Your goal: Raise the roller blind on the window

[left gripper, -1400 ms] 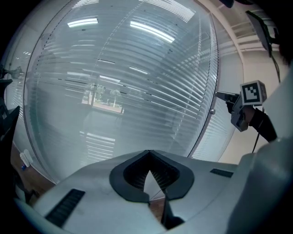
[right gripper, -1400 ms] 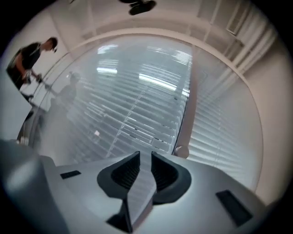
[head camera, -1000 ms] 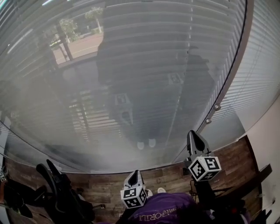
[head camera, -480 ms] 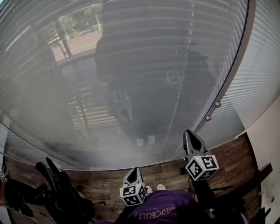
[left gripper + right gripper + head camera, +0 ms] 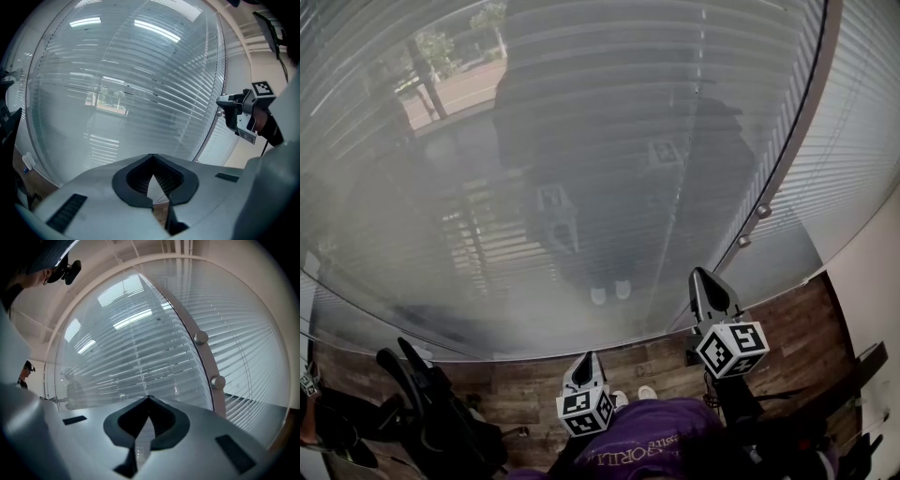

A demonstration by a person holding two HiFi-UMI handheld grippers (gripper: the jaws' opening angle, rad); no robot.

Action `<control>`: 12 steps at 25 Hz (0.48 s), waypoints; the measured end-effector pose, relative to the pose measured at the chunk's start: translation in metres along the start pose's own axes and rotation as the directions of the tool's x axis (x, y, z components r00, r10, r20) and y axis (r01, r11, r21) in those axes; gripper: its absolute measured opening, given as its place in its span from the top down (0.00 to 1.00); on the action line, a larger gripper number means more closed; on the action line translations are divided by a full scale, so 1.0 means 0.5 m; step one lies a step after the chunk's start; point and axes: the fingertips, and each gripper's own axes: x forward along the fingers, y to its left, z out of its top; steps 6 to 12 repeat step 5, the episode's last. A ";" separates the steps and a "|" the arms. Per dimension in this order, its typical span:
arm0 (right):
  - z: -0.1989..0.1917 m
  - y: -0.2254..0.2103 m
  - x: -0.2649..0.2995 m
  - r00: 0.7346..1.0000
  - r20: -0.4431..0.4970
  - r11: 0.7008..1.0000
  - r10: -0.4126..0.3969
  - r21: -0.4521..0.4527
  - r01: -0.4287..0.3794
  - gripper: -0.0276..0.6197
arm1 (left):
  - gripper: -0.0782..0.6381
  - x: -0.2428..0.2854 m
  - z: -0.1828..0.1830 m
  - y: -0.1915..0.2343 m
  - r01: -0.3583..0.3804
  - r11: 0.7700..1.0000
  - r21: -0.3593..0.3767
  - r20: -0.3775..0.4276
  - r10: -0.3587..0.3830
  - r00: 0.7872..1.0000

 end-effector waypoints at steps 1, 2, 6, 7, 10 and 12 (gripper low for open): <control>0.002 0.003 0.001 1.000 -0.001 1.000 0.003 0.000 -0.003 0.96 | 0.89 -0.001 0.000 0.000 -0.001 1.000 0.000 0.000 0.001 1.000; 0.004 0.005 0.001 1.000 -0.002 1.000 0.006 -0.002 -0.006 0.96 | 0.89 0.000 0.000 0.000 -0.001 1.000 0.000 0.001 0.001 1.000; 0.007 0.006 0.004 1.000 -0.002 1.000 0.007 -0.006 -0.007 0.96 | 0.89 0.003 0.002 -0.001 0.000 1.000 0.000 0.003 0.000 1.000; 0.007 0.006 0.004 1.000 -0.002 1.000 0.007 -0.006 -0.007 0.96 | 0.89 0.003 0.002 -0.001 0.000 1.000 0.000 0.003 0.000 1.000; 0.007 0.006 0.004 1.000 -0.002 1.000 0.007 -0.006 -0.007 0.96 | 0.89 0.003 0.002 -0.001 0.000 1.000 0.000 0.003 0.000 1.000; 0.007 0.006 0.004 1.000 -0.002 1.000 0.007 -0.006 -0.007 0.96 | 0.89 0.003 0.002 -0.001 0.000 1.000 0.000 0.003 0.000 1.000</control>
